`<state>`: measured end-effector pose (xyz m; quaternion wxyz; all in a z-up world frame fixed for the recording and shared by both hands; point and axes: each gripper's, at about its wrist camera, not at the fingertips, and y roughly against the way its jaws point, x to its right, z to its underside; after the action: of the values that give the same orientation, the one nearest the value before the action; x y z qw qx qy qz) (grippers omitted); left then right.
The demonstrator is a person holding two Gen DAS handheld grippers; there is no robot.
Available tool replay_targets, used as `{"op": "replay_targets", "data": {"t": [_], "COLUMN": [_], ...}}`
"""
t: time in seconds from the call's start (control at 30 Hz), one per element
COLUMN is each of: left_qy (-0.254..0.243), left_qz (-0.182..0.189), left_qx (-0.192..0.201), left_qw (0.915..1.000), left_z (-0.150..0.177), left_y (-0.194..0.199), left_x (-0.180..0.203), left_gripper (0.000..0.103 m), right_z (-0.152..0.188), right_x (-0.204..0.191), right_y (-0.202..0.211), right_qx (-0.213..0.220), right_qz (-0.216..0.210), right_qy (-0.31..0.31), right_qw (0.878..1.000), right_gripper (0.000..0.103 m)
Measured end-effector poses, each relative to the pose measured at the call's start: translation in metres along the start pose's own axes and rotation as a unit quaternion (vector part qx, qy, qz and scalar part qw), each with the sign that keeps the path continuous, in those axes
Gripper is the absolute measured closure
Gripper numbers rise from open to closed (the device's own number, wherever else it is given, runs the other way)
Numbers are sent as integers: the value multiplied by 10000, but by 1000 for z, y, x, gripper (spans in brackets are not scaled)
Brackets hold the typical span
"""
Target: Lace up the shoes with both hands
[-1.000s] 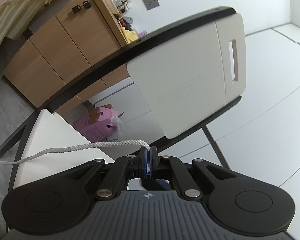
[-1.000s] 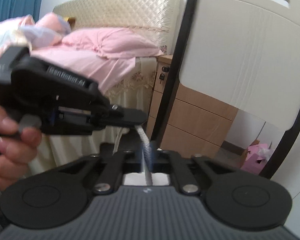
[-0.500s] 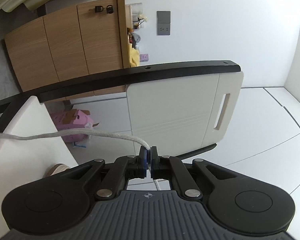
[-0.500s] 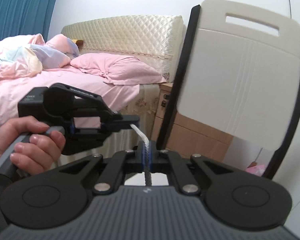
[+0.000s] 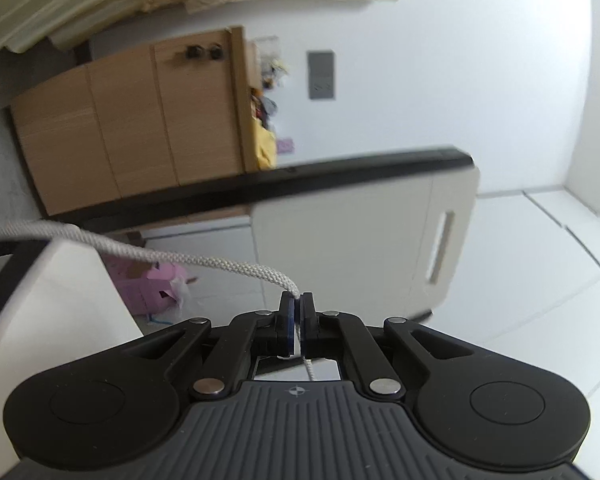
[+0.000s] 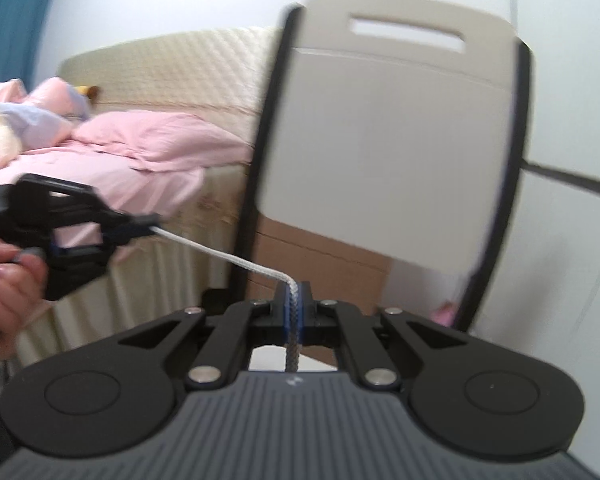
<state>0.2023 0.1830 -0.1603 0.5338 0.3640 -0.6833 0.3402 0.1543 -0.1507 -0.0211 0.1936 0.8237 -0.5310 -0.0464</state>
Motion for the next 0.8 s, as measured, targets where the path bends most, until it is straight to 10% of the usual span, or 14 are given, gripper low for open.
{"op": "replay_targets", "data": {"t": [0.07, 0.13, 0.2, 0.6, 0.8], "left_qy": [-275, -366, -547, -1183, -1303], "left_qz": [-84, -130, -237, -491, -538], "left_qx": [-104, -175, -244, -630, -691], "left_qw": [9995, 9991, 9979, 9898, 9876], "left_z": [3, 6, 9, 24, 24], "left_y": [-4, -7, -10, -20, -20], "left_x": [7, 8, 12, 21, 23], "left_gripper": [100, 100, 100, 100, 100], "right_z": [4, 9, 12, 4, 28], "right_x": [11, 20, 27, 35, 94], "right_y": [-7, -13, -13, 13, 15], "right_qx": [-239, -482, -582, 239, -39], "right_qz": [145, 368, 584, 1351, 1637], "right_qy": [-342, -626, -829, -1182, -3279], "right_qw": [9990, 9962, 9931, 9835, 9304], "right_gripper": [92, 53, 34, 17, 15]}}
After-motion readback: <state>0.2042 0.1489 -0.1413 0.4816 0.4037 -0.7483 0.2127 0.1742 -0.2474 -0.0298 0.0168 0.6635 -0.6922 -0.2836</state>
